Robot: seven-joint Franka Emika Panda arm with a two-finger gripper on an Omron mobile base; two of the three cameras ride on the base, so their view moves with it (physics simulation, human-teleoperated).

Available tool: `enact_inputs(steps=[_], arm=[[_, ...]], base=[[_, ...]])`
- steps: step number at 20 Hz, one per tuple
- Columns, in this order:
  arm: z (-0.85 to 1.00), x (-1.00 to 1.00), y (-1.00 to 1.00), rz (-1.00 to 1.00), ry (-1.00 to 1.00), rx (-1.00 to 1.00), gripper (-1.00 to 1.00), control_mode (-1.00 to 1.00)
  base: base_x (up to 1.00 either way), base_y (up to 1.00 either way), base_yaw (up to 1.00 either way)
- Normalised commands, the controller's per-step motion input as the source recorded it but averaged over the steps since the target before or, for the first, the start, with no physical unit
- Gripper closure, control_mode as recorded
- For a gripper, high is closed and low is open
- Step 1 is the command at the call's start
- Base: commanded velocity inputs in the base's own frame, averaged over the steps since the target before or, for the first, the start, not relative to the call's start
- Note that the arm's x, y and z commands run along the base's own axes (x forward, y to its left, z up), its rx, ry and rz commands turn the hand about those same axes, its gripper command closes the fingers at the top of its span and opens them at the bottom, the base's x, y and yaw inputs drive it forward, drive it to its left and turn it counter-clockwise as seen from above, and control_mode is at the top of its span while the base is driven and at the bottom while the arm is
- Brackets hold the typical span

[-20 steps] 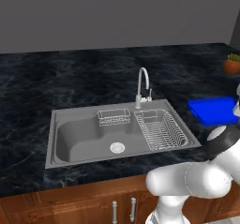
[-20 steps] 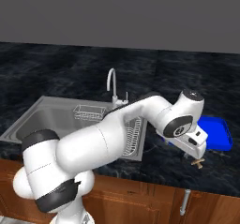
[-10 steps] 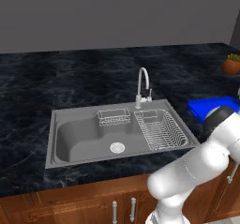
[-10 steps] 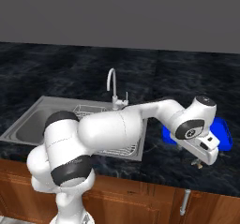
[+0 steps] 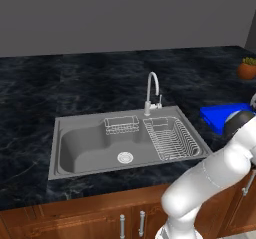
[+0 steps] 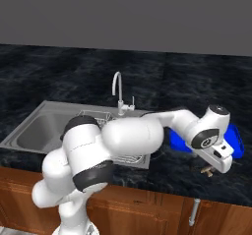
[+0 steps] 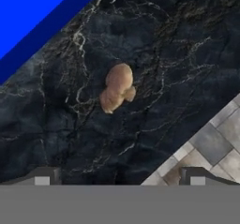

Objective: Pick up all produce items and place them in the sink. Turn on the sink faucet to wash them. Then turn the sink off and put them in the tray.

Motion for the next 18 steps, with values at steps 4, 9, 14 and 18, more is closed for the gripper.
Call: enact_inputs(steps=[4, 9, 14, 18], arm=[[-0.2, 0.33, -0.2, -0.04, 0.01, 0.0, -1.0, -1.0], [-0.28, 0.15, -0.27, -0.03, 0.03, 0.0, -1.0, -1.0], [-0.35, 0.04, -0.2, -0.03, 0.03, 0.0, -1.0, -1.0], [-0.31, 0.2, -0.09, -0.04, 0.02, 0.0, -1.0, -1.0]], base=[[0.0, 0.0, 0.0], [0.0, 0.0, 0.0], [0.0, 0.0, 0.0], [0.0, 0.0, 0.0]])
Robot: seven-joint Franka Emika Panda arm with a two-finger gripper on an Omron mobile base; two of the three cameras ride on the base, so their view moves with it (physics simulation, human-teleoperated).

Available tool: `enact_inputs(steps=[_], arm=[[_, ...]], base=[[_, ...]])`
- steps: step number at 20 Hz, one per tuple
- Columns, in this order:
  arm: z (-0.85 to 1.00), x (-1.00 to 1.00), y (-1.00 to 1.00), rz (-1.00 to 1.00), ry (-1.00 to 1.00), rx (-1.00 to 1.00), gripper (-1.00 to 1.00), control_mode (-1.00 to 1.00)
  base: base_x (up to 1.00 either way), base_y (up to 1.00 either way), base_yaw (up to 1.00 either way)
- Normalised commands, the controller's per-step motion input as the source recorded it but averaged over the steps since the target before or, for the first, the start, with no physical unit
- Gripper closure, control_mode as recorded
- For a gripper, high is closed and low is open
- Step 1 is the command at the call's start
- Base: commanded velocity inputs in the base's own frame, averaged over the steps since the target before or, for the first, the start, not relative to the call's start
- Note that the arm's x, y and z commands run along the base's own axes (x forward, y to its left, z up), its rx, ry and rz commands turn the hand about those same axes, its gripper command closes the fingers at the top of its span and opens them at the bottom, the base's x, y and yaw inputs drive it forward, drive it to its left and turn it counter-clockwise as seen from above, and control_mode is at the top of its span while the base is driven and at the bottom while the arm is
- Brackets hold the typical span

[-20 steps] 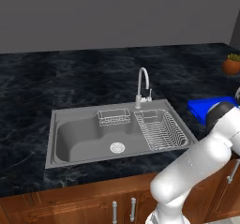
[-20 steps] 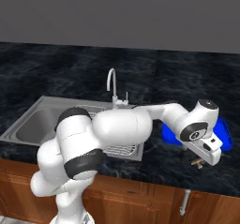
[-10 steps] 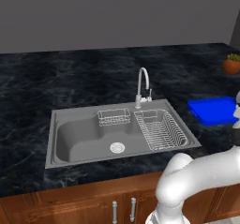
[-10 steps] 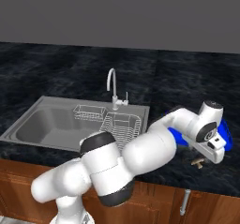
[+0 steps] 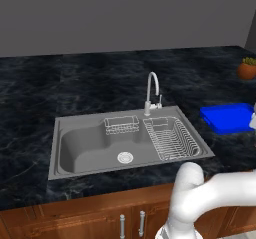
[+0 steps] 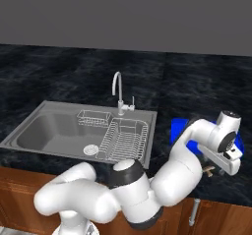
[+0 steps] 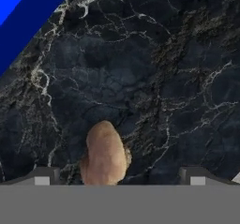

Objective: Pick up all produce items and place them in the sink. Turn on the sink faucet to wash them. Then turn the sink off and put them in the tray.

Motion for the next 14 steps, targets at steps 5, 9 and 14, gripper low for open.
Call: enact_inputs(steps=[5, 9, 14], arm=[[-0.31, 0.18, -0.04, -0.04, 0.03, 0.0, -1.0, -1.0], [-0.22, 0.0, -0.03, -0.01, 0.0, 0.01, -1.0, -1.0], [-0.12, -0.01, 0.0, -0.02, 0.0, 0.02, -1.0, -1.0]], base=[[0.0, 0.0, 0.0], [0.0, 0.0, 0.0], [0.0, 0.0, 0.0]])
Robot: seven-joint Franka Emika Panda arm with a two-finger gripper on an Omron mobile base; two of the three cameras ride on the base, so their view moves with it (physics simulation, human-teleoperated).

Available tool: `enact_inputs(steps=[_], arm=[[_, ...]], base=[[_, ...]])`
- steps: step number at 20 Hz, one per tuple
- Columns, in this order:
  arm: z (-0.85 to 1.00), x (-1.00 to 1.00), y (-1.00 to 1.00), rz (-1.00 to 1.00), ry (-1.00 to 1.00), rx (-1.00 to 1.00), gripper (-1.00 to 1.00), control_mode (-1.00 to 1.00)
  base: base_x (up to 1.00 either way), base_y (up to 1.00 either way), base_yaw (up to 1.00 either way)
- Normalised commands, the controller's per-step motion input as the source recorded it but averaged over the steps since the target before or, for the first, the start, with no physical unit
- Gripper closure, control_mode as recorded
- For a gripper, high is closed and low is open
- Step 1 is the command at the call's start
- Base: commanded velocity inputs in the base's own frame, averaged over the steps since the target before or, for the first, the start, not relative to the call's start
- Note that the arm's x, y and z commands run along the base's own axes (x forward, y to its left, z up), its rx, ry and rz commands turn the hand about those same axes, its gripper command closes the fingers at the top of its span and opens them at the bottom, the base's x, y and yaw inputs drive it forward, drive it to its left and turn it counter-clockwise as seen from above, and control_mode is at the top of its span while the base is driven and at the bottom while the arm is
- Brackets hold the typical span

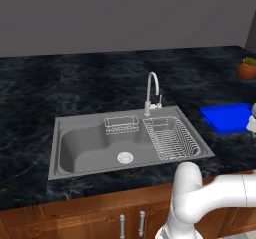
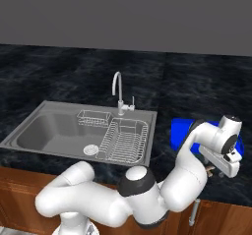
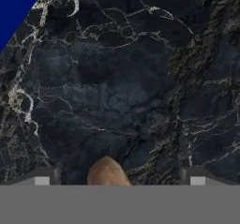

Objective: Pick up all produce items and place them in the sink. Turn on the sink faucet to wash them. Then turn the sink off and put them in the tray.

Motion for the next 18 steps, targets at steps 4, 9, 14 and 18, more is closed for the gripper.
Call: enact_inputs(steps=[4, 9, 14, 18], arm=[[-0.02, -0.01, 0.0, -0.03, 0.0, 0.01, -1.0, -1.0], [0.0, -0.08, 0.07, -0.03, 0.0, 0.0, -1.0, -1.0], [0.0, -0.09, 0.22, -0.02, 0.0, 0.0, -1.0, -1.0], [0.0, -0.1, 0.25, -0.02, 0.0, 0.0, -1.0, -1.0]], base=[[0.0, 0.0, 0.0], [0.0, 0.0, 0.0], [0.0, 0.0, 0.0], [0.0, 0.0, 0.0]])
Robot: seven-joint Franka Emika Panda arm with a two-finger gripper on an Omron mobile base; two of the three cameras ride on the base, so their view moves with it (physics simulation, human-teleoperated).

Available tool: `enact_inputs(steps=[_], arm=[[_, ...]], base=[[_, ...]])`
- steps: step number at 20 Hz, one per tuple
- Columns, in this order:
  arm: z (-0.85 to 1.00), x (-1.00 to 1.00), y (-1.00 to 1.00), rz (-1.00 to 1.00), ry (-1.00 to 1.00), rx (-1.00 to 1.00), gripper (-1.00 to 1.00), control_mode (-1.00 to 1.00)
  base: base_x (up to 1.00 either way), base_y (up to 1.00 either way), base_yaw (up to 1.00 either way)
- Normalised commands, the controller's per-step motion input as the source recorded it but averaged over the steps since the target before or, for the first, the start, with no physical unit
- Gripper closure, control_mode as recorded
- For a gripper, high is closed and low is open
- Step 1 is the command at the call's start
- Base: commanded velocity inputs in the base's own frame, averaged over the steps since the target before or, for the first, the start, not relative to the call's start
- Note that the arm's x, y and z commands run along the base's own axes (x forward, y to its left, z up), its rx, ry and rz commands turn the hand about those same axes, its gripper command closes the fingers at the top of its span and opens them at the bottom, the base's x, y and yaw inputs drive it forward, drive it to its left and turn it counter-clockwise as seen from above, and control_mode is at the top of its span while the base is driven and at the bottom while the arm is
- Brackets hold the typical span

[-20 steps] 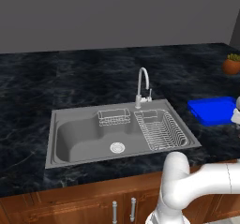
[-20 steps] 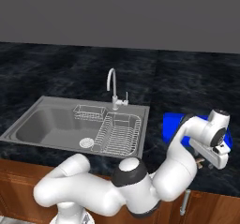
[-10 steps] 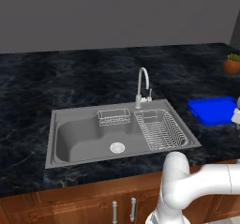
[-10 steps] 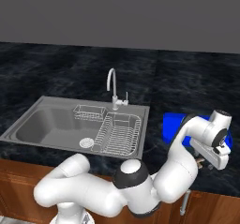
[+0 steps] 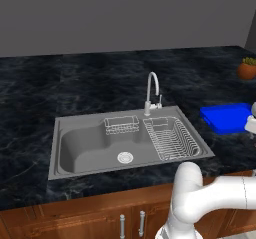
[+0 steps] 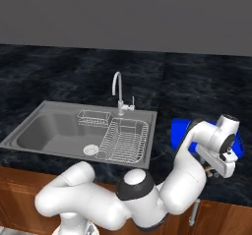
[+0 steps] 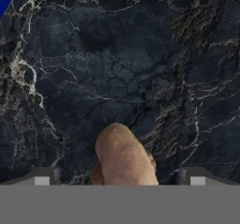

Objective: Pick up all produce items and place them in the sink. Turn on the sink faucet to wash them. Then turn the sink off and put them in the tray.

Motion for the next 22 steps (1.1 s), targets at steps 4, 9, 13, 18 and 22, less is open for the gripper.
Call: enact_inputs(steps=[4, 9, 13, 18, 22], arm=[[0.0, -0.11, 0.1, 0.0, 0.0, 0.0, -1.0, -1.0], [-0.03, -0.05, 0.07, 0.0, 0.0, 0.0, -1.0, -1.0], [-0.12, 0.0, 0.12, 0.0, 0.0, 0.0, 1.0, -1.0], [-0.12, 0.05, 0.0, 0.0, -0.03, 0.0, 1.0, -1.0], [-0.07, 0.01, -0.05, 0.0, -0.02, 0.0, 1.0, -1.0]], base=[[0.0, 0.0, 0.0], [0.0, 0.0, 0.0], [0.0, 0.0, 0.0], [0.0, 0.0, 0.0], [0.0, 0.0, 0.0]])
